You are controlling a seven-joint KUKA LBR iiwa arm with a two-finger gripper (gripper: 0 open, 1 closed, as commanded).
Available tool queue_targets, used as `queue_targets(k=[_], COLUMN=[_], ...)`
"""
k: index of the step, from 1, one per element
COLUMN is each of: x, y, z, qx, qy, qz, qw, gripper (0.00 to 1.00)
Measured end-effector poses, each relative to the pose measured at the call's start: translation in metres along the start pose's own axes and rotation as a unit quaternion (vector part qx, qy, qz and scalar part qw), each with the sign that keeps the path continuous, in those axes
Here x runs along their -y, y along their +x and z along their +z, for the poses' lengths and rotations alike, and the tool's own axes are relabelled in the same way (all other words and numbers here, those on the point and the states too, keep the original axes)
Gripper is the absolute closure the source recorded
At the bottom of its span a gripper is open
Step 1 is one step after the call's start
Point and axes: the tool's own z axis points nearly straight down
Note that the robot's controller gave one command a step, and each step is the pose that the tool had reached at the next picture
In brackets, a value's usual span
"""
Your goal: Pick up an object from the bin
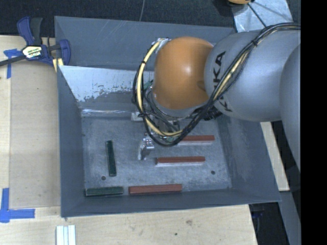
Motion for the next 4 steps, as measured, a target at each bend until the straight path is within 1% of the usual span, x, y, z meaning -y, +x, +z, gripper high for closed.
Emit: queue_targets(k=[1,2,3,4], x=[0.0,0.039,0.062,0.081], y=[-0.002,0.025,0.008,0.005], z=[-0.005,0.052,0.101,0.066], qx=[0.0041,0.0063,0.0047,0.0008], qy=[-0.001,-0.001,-0.001,0.0], qz=[0.001,0.02,0.057,0.021], qw=[1.0,0.9998,0.9984,0.9998], gripper=[0.0,0.0,0.0,0.0])
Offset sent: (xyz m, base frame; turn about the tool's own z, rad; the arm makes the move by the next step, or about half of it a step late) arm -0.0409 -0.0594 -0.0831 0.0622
